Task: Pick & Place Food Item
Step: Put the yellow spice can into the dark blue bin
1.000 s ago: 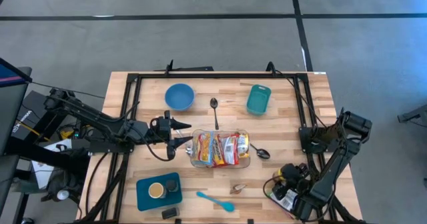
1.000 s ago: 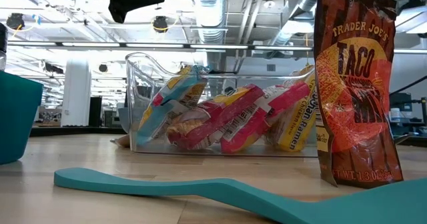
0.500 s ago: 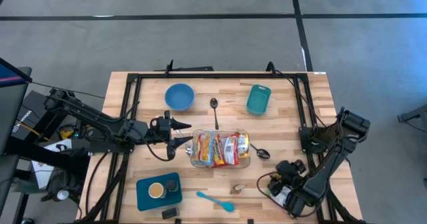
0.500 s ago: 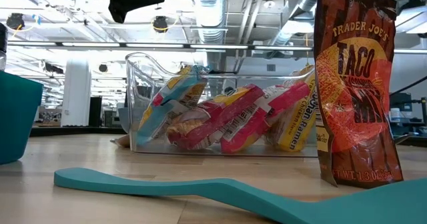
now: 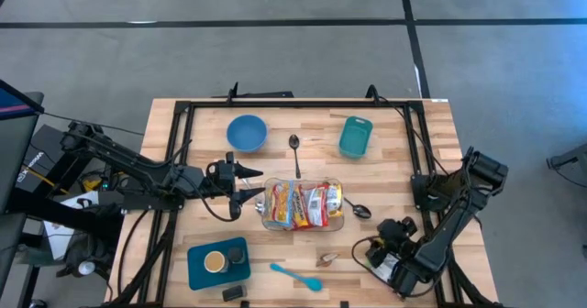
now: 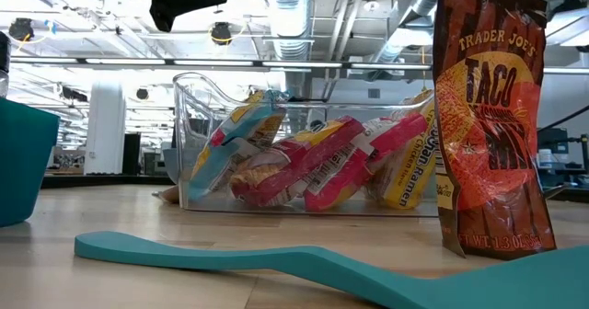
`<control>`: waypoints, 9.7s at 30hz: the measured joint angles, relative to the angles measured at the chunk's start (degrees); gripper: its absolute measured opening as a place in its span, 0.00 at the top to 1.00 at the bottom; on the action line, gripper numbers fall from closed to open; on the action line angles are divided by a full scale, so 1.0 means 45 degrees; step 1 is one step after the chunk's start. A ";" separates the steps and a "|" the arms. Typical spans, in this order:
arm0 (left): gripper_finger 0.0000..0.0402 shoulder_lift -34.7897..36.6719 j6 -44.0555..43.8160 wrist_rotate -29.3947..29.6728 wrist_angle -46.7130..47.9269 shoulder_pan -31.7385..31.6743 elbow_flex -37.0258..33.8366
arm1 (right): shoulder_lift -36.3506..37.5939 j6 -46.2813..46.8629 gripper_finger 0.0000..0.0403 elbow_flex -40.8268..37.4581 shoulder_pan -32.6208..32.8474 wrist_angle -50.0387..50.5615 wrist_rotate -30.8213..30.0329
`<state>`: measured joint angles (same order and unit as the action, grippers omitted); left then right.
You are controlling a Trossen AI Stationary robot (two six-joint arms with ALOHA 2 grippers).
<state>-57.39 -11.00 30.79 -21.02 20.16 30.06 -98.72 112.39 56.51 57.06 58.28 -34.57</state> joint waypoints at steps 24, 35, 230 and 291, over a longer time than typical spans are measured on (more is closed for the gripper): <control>0.46 0.0000 0.0000 0.0000 0.0005 0.0004 0.0000 | 0.0000 0.2352 0.33 -0.0015 0.1520 0.0763 -0.0996; 0.46 0.0004 0.0000 0.0000 0.0005 0.0005 0.0000 | -0.0154 0.2372 0.33 -0.0006 0.1652 0.0703 -0.1393; 0.46 0.0002 0.0384 0.0005 0.0053 0.0000 0.0000 | 0.1287 -2.3063 0.48 0.3570 -1.0361 -0.9390 0.4457; 0.15 -0.5262 0.1345 -0.2711 -0.3172 -0.1031 0.2318 | 0.1243 -2.2594 0.47 0.3570 -1.0015 -0.9010 0.6198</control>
<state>-81.07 -4.95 18.59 -35.29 15.53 40.50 -93.12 10.72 72.58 11.99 17.74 -6.68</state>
